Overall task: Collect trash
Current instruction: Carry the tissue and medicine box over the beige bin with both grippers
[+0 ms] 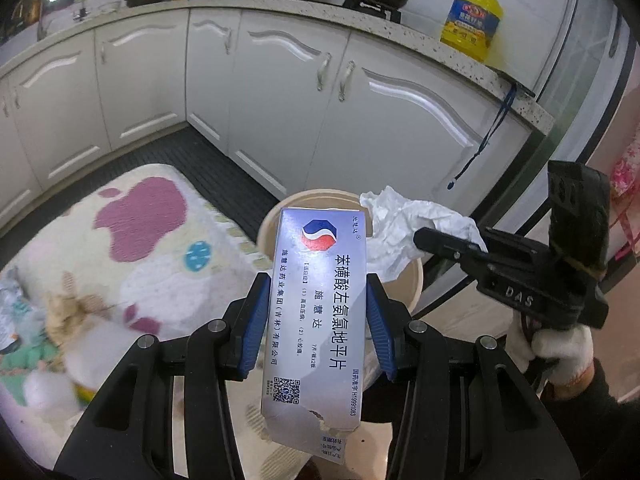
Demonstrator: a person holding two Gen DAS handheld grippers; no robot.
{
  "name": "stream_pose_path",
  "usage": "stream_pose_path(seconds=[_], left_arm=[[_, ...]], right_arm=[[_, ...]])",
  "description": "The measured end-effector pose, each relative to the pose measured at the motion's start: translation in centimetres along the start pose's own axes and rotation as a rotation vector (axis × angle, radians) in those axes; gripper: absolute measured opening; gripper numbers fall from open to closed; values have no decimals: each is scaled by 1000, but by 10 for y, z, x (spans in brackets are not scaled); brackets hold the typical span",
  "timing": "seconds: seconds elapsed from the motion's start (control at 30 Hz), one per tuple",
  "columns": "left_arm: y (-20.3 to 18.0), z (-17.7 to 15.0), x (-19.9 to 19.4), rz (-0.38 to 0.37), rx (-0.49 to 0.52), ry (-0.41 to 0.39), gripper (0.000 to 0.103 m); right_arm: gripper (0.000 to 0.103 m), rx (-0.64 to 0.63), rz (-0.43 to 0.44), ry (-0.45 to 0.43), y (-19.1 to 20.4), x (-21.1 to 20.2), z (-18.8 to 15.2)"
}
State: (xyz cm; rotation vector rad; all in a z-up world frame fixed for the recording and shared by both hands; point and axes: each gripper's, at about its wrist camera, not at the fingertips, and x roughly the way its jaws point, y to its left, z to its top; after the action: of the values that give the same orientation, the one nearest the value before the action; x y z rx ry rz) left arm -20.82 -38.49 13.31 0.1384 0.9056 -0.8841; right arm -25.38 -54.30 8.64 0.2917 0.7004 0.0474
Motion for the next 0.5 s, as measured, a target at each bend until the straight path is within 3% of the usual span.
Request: stream_pose_path(seconds=[0.5], left_arm=[[-20,18,64,36,0,43,44]], right_arm=[[17,46,-75,48,-34,21,-12]])
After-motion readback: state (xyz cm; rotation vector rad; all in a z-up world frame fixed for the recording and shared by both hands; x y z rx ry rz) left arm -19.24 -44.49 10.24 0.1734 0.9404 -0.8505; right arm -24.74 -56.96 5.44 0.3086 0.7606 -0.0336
